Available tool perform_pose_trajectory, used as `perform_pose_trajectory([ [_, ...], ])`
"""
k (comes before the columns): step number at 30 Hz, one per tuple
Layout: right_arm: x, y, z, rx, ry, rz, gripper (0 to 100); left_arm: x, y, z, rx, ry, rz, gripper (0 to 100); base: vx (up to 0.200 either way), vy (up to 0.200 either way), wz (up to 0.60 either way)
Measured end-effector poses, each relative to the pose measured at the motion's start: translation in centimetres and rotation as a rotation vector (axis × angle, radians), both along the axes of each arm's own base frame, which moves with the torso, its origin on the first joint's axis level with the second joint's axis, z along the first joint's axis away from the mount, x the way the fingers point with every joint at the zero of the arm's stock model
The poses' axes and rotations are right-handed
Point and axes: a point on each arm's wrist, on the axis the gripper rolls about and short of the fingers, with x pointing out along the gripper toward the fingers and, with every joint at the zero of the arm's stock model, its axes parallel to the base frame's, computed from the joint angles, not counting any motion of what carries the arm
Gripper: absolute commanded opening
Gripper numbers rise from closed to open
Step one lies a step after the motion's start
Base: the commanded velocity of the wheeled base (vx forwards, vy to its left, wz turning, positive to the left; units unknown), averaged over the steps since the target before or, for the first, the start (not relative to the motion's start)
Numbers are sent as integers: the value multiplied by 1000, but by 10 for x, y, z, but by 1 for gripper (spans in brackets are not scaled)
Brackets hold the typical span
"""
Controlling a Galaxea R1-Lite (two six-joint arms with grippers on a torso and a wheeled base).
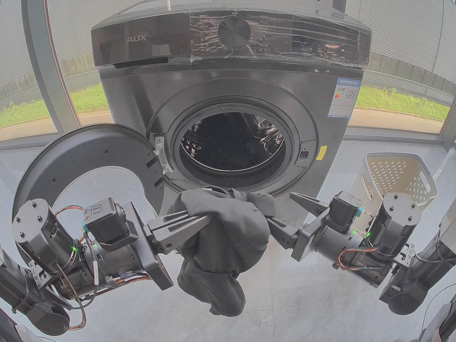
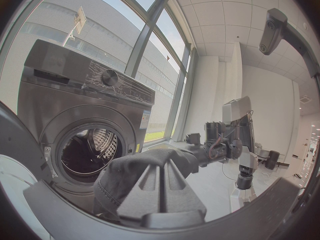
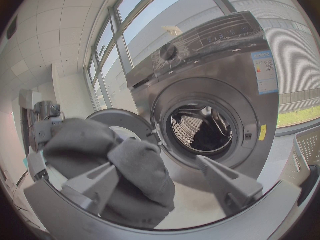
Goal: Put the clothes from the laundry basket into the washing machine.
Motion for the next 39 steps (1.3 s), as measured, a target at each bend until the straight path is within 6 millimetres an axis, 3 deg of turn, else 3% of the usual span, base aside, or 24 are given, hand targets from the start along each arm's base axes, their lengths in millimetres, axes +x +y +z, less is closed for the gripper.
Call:
perform_pose_trajectory([
  [6, -25, -23, -18, -100, 67, 31, 100, -3, 4, 8, -36, -12, 48, 0, 0, 0, 0],
  [10, -34, -37, -18, -117, 75, 21, 100, -5, 7, 13, -64, -15, 120, 0, 0, 0, 0],
  [22, -10, -70, -5, -71, 31, -195, 100, -10, 14, 8, -78, 24, 285, 0, 0, 0, 0],
  [39, 0, -72, -9, -70, 47, -287, 100, -11, 1, -5, -59, 93, 316, 0, 0, 0, 0],
])
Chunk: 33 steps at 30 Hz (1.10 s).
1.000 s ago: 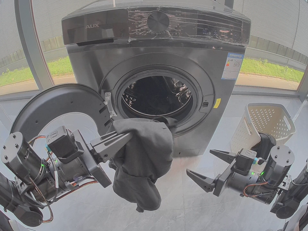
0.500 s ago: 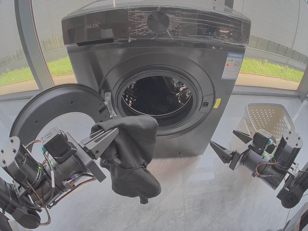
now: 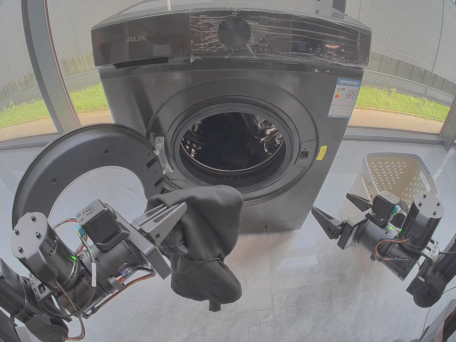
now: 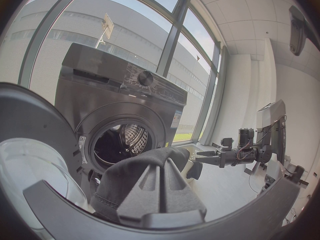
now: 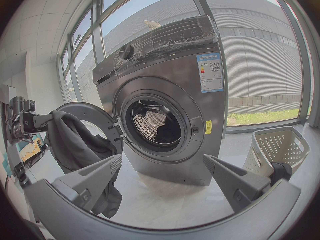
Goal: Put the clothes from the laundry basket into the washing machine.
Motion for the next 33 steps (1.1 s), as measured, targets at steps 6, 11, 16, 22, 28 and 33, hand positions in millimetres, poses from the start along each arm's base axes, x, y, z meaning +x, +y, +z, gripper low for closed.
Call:
perform_pose_trajectory([
  [6, 1, 0, -3, -5, 10, 1, 100, 3, -13, -12, 16, 58, 72, 0, 0, 0, 0],
  [11, 1, 1, -4, -8, 16, 5, 100, 7, -18, -20, 41, 80, 68, 0, 160, 0, 0],
  [16, 1, 2, -5, -10, 19, 10, 100, 8, -21, -26, 65, 93, 69, 0, 80, 0, 0],
  [22, 1, 2, -6, -12, 22, 12, 100, 7, -24, -29, 71, 100, 58, 0, 0, 0, 0],
  [28, 1, 3, -6, -11, 21, 15, 100, 6, -25, -31, 83, 107, 52, 0, 200, 0, 0],
  [33, 0, 3, -6, -12, 22, 15, 100, 6, -25, -32, 86, 110, 52, 0, 200, 0, 0],
])
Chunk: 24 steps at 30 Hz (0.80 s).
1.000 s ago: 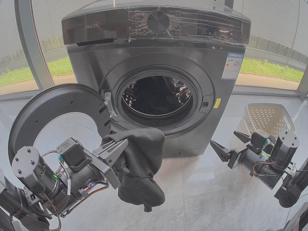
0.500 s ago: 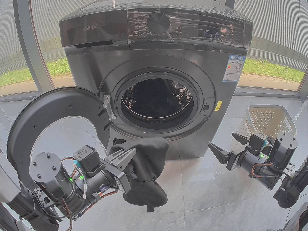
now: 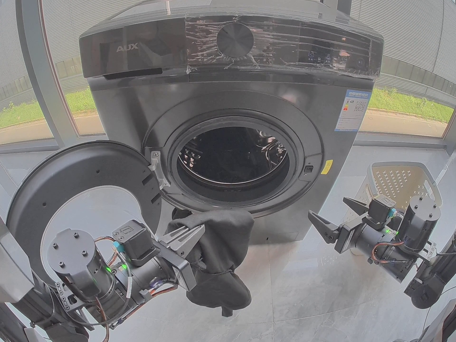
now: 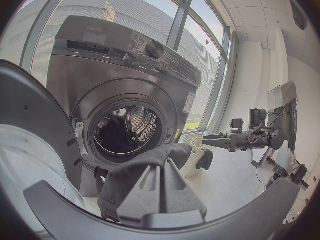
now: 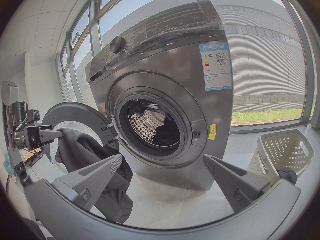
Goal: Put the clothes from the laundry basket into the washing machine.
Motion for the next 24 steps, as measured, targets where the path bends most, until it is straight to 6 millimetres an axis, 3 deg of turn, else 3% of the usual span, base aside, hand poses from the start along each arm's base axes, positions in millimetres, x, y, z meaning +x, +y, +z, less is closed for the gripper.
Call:
perform_pose_trajectory([
  [4, 0, 0, 0, 0, 0, 1, 100, -1, -1, 0, 1, 1, -4, 0, 200, 0, 0],
  [16, 0, 1, 1, 2, -3, 6, 100, -9, -13, -2, -3, 11, -69, 0, 0, 0, 0],
  [24, 0, 3, 1, 4, -6, 13, 100, 16, -31, -16, 19, 24, -67, 0, 0, 0, 0],
])
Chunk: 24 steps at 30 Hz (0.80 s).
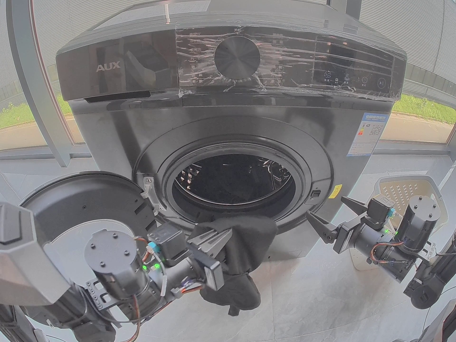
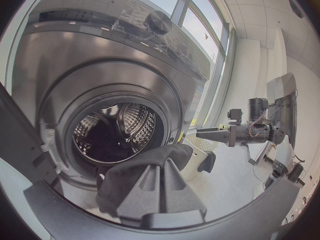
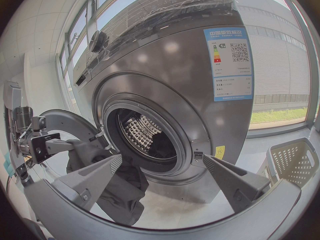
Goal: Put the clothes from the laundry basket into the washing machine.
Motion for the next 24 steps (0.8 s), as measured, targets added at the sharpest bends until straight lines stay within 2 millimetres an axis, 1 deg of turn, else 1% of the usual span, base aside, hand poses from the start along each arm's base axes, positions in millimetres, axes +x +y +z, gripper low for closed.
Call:
perform_pose_trajectory([
  [3, 0, 0, 0, 1, -1, 0, 100, 23, -10, 1, -28, -24, 9, 0, 0, 0, 0],
  [8, -1, 1, 1, 2, -2, 8, 100, 69, -22, 1, -79, -77, 57, 0, 0, 0, 0],
  [14, -2, 2, 1, 2, -2, 15, 100, 107, -34, -20, -84, -77, 96, 0, 0, 0, 0],
  [18, -2, 3, 0, 1, -1, 17, 100, 132, -45, -28, -100, -94, 137, 0, 0, 0, 0],
  [24, -2, 3, 0, -1, 1, 19, 100, 167, -58, -41, -80, -73, 182, 0, 0, 0, 0],
])
